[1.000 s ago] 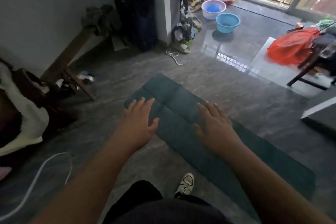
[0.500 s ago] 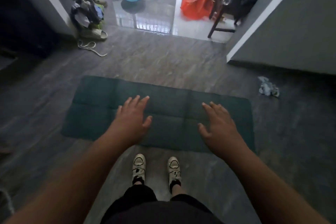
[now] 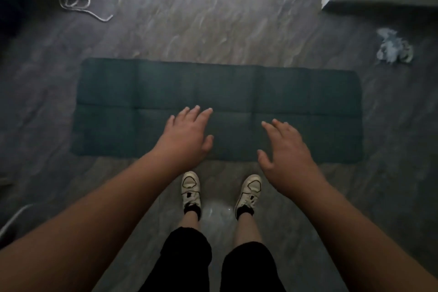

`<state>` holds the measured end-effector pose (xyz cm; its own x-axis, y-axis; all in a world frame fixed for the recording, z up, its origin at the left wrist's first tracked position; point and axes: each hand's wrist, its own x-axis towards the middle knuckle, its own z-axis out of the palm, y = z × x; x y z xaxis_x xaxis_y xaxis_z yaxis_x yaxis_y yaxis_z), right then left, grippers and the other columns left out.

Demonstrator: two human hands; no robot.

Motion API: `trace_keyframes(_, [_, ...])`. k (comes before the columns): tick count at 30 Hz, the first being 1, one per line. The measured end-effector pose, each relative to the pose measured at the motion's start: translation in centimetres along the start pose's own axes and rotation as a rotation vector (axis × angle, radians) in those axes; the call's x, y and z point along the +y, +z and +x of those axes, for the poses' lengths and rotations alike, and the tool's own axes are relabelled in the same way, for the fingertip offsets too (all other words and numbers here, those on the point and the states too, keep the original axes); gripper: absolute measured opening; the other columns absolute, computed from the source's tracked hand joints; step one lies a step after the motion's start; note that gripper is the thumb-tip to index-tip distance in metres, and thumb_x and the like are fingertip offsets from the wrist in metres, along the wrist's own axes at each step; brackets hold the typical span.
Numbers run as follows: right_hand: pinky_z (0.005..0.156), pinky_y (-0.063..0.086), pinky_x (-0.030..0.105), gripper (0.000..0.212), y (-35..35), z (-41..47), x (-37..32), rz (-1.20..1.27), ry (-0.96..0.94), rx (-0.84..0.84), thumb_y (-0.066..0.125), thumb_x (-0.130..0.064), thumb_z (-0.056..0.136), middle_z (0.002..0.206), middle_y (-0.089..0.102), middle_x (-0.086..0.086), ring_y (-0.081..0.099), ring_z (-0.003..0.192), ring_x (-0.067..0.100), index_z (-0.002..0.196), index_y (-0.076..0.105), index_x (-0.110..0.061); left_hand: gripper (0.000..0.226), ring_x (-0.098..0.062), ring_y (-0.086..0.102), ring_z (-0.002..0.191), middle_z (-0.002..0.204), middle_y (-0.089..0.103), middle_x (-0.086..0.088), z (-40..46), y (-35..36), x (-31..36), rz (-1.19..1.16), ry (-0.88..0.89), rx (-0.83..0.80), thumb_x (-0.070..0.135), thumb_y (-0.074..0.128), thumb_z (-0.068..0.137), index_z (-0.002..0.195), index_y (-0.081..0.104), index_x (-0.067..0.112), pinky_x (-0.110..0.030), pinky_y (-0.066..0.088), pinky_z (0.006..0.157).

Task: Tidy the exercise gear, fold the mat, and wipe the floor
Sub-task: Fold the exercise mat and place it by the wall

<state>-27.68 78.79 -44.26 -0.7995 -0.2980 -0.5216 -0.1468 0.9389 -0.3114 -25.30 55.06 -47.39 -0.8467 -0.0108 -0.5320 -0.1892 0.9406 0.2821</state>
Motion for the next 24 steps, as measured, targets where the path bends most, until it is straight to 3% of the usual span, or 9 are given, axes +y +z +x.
trace_keyframes(7, [0.121,0.021,0.044,0.066,17.7,14.0,10.0,-0.007,0.007,-0.004,0.052,-0.032,0.094,0.16,0.028,0.008,0.02,0.148,0.026,0.153,0.029,-0.018,0.069,-0.029,0.013,0.15,0.163,0.016,-0.008,14.4,19.1,-5.0,-0.01,-0.04,-0.02,0.037,0.048,0.095,0.156,0.015,0.026,-0.048,0.015,0.121])
trace_keyframes(12, [0.122,0.016,0.044,0.068,33.0,24.0,16.9,-0.081,-0.042,-0.083,0.049,-0.032,0.096,0.164,0.015,0.008,0.012,0.15,0.027,0.156,0.019,-0.018,0.069,-0.031,0.012,0.15,0.163,0.013,-0.011,24.2,35.2,-8.5,0.057,-0.002,-0.062,0.038,0.045,0.096,0.156,0.013,0.024,-0.049,0.015,0.12])
trace_keyframes(16, [0.122,0.014,0.045,0.072,43.3,31.4,21.3,-0.225,-0.156,-0.145,0.048,-0.033,0.096,0.166,0.009,0.01,0.007,0.152,0.029,0.157,0.014,-0.017,0.07,-0.031,0.007,0.151,0.164,0.007,-0.011,30.0,44.6,-11.7,0.166,0.115,-0.11,0.039,0.043,0.097,0.156,0.009,0.023,-0.051,0.013,0.121])
trace_keyframes(21, [0.12,0.016,0.054,0.08,52.7,35.6,25.2,-0.5,-0.466,-0.276,0.055,-0.04,0.091,0.166,0.009,0.013,0.009,0.152,0.034,0.157,0.017,-0.015,0.075,-0.033,-0.004,0.151,0.165,-0.006,-0.008,34.5,52.4,-16.0,0.409,0.358,-0.254,0.047,0.042,0.097,0.156,0.0,0.028,-0.055,0.008,0.12])
trace_keyframes(24, [0.119,0.009,0.06,0.096,55.9,35.8,27.0,-0.615,-0.509,-0.342,0.055,-0.054,0.09,0.166,-0.008,0.01,-0.005,0.152,0.035,0.158,0.0,-0.017,0.086,-0.036,-0.011,0.15,0.164,-0.013,-0.011,35.2,55.7,-17.4,0.47,0.37,-0.329,0.057,0.046,0.093,0.156,-0.007,0.028,-0.058,0.006,0.119])
